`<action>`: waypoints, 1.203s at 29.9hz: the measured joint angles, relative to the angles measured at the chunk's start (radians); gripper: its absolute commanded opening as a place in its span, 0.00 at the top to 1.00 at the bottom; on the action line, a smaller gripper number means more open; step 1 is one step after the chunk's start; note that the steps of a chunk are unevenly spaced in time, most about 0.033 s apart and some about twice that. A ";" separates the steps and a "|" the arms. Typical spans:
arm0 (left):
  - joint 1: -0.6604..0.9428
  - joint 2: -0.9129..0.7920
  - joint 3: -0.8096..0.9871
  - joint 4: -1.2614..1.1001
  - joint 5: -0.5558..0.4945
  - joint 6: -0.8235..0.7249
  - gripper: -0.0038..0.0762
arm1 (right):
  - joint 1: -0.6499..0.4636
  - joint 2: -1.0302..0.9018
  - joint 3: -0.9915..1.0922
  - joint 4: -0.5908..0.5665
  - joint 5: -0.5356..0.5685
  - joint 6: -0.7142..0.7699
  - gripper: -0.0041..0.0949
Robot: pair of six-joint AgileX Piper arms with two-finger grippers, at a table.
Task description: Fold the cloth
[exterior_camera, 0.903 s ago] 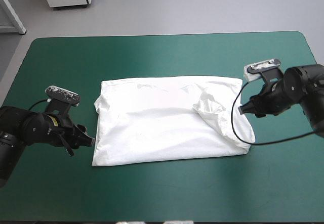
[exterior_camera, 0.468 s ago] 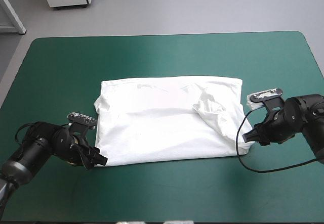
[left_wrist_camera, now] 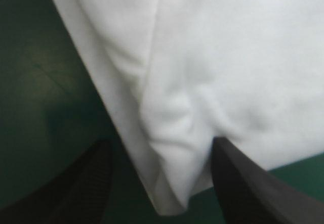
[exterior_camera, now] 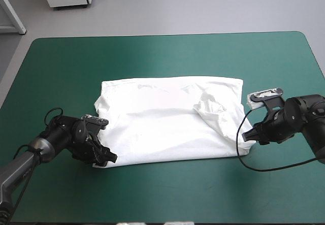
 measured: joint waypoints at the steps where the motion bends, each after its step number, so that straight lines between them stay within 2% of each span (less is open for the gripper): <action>1: 0.000 0.007 -0.003 0.000 0.003 0.000 0.42 | 0.000 0.008 0.000 0.003 -0.003 0.000 0.49; 4: 0.000 0.026 -0.012 -0.004 0.013 0.003 0.44 | 0.000 0.038 0.000 0.011 -0.011 0.000 0.49; 6: 0.000 0.036 -0.018 -0.004 0.021 0.003 0.52 | 0.000 0.061 0.000 0.015 -0.019 0.000 0.49; 11: 0.001 0.055 -0.028 -0.009 0.028 0.009 0.94 | 0.000 0.120 0.000 0.048 -0.029 -0.005 0.49; 12: 0.001 0.056 -0.029 -0.016 0.025 0.012 0.96 | 0.000 0.134 0.000 0.055 -0.029 -0.005 0.49; 36: 0.001 0.058 -0.029 -0.049 0.022 0.047 0.96 | 0.000 0.389 0.000 0.064 -0.041 -0.015 0.50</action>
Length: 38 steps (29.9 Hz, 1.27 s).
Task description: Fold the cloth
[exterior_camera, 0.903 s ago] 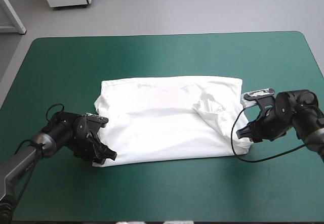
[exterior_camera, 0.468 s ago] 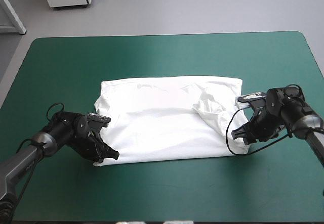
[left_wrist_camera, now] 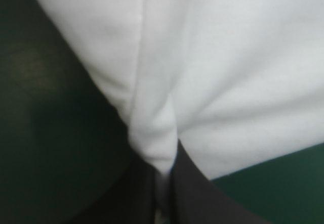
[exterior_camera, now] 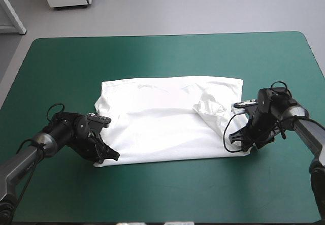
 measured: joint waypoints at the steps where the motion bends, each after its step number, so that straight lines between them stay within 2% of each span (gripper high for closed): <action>1: 0.000 0.000 0.000 0.000 -0.001 0.001 0.96 | 0.000 0.009 0.000 0.004 -0.002 0.000 0.51; 5: 0.000 0.000 0.000 0.000 -0.001 0.001 0.96 | -0.001 0.033 -0.002 0.037 -0.007 -0.005 0.60; 7: 0.000 0.001 0.000 0.000 -0.002 0.001 0.96 | -0.002 0.039 -0.006 0.052 -0.004 -0.017 0.69; 11: 0.000 0.001 0.000 0.000 -0.002 0.006 0.96 | -0.002 0.043 -0.007 0.091 -0.001 -0.041 0.96; 12: 0.000 0.002 -0.003 0.000 -0.002 0.009 0.96 | -0.002 0.043 -0.007 0.101 0.000 -0.045 0.97; 21: -0.001 0.001 -0.076 0.044 0.046 0.013 0.96 | -0.002 0.025 -0.028 0.107 0.062 -0.042 0.97; 30: -0.001 -0.172 -0.137 0.079 0.133 -0.009 0.96 | -0.002 -0.126 -0.116 0.086 0.098 0.023 0.97; 38: -0.001 -0.225 -0.230 0.127 0.172 -0.039 0.96 | -0.002 -0.173 -0.226 0.083 0.121 0.037 0.97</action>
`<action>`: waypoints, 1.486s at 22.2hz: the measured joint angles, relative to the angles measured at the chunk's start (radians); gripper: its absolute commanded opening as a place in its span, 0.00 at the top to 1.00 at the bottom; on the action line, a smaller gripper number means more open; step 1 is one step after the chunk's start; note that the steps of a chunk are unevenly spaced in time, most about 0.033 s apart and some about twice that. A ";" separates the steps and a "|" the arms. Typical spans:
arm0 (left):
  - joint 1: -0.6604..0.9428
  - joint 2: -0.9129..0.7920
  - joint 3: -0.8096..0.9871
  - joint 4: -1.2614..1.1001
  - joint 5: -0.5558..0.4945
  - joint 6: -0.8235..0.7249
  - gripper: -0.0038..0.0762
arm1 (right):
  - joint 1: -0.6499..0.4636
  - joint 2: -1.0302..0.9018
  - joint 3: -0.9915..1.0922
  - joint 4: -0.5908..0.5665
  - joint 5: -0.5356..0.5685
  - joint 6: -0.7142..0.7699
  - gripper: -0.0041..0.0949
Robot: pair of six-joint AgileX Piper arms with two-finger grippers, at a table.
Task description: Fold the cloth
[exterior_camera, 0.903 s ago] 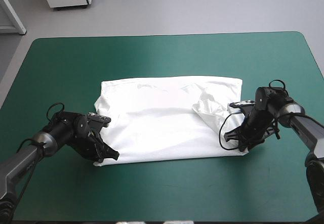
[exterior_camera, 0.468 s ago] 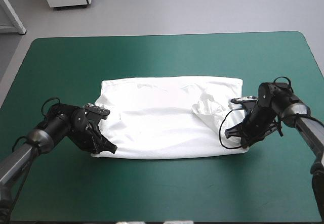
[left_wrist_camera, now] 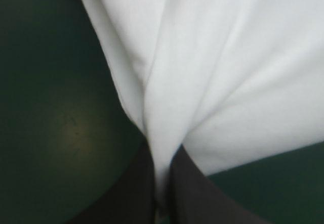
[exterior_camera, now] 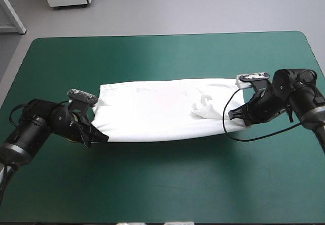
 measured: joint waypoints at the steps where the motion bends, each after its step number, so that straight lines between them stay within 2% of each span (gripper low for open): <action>1: 0.000 0.000 -0.025 0.018 0.001 -0.009 0.96 | 0.000 0.001 -0.015 -0.004 0.000 0.001 0.97; 3: 0.000 0.000 -0.076 0.054 -0.006 -0.026 0.96 | 0.000 0.005 -0.056 -0.015 0.002 0.001 0.97; 8: -0.001 0.041 -0.185 0.164 -0.102 -0.089 0.96 | 0.001 0.075 -0.171 -0.071 -0.032 0.014 0.97; 18: 0.001 0.379 -0.247 0.304 -0.367 -0.152 0.96 | 0.002 0.445 -0.398 -0.114 -0.214 0.019 0.97; 24: 0.012 0.522 -0.247 0.342 -0.443 -0.162 0.96 | 0.002 0.600 -0.412 -0.086 -0.260 0.004 0.97; 28: 0.012 0.576 -0.247 0.351 -0.464 -0.180 0.96 | 0.002 0.613 -0.414 -0.080 -0.278 -0.030 0.97; 29: 0.012 0.578 -0.247 0.353 -0.464 -0.180 0.94 | 0.002 0.613 -0.419 -0.079 -0.276 -0.040 0.96; 30: 0.012 0.578 -0.248 0.354 -0.464 -0.180 0.88 | 0.002 0.614 -0.428 -0.077 -0.269 -0.048 0.91; 31: 0.012 0.578 -0.255 0.356 -0.449 -0.180 0.78 | 0.002 0.614 -0.451 -0.065 -0.246 -0.061 0.83; 32: 0.012 0.577 -0.275 0.366 -0.405 -0.180 0.73 | 0.002 0.614 -0.479 -0.054 -0.213 -0.075 0.80; 33: 0.012 0.577 -0.290 0.374 -0.385 -0.180 0.63 | 0.002 0.614 -0.490 -0.050 -0.200 -0.078 0.72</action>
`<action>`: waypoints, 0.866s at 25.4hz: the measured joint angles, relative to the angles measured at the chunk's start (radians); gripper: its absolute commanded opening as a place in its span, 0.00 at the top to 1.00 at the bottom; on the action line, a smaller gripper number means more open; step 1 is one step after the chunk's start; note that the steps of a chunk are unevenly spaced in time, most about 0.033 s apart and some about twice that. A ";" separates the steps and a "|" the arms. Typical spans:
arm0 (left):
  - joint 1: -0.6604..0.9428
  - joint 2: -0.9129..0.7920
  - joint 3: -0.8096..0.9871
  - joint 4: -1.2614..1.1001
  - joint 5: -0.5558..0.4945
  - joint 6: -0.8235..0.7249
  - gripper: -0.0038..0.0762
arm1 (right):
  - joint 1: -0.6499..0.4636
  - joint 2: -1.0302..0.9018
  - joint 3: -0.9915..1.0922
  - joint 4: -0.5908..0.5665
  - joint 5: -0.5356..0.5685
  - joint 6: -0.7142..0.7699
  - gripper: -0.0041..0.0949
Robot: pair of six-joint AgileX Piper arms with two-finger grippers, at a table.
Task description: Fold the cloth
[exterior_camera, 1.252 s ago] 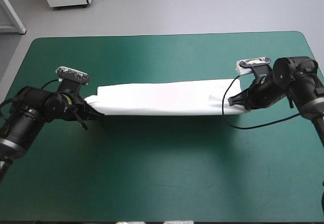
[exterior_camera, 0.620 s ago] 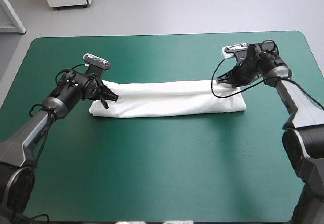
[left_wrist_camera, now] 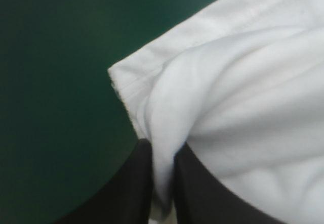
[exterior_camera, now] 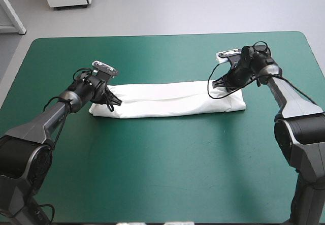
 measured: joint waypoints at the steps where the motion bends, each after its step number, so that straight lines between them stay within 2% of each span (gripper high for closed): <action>1: 0.000 -0.004 -0.033 0.014 0.052 0.000 0.58 | 0.000 0.000 -0.024 0.009 0.028 -0.004 0.68; 2: 0.000 -0.007 -0.047 0.017 0.072 0.000 0.52 | 0.000 -0.002 -0.031 0.012 0.036 -0.005 0.59; 4: 0.000 -0.038 -0.094 0.020 0.120 0.000 0.49 | 0.000 -0.030 -0.037 0.017 0.064 -0.007 0.48; 8: 0.001 -0.137 -0.146 -0.009 0.212 0.003 0.49 | -0.016 -0.136 -0.040 0.018 0.096 -0.004 0.45; 12: 0.001 -0.212 -0.158 -0.152 0.264 0.060 0.50 | -0.064 -0.242 -0.036 0.018 0.113 0.015 0.45; 14: 0.001 -0.242 -0.159 -0.279 0.265 0.161 0.57 | -0.100 -0.298 -0.024 0.018 0.113 0.023 0.45; 16: 0.001 -0.259 -0.159 -0.450 0.262 0.272 0.68 | -0.145 -0.377 0.008 0.018 0.110 0.030 0.45; 19: -0.011 -0.261 -0.159 -0.631 0.246 0.406 0.97 | -0.206 -0.485 0.082 0.013 0.101 0.037 0.45; 22: -0.039 -0.248 -0.159 -0.704 0.205 0.486 0.96 | -0.240 -0.573 0.174 0.001 0.087 0.041 0.45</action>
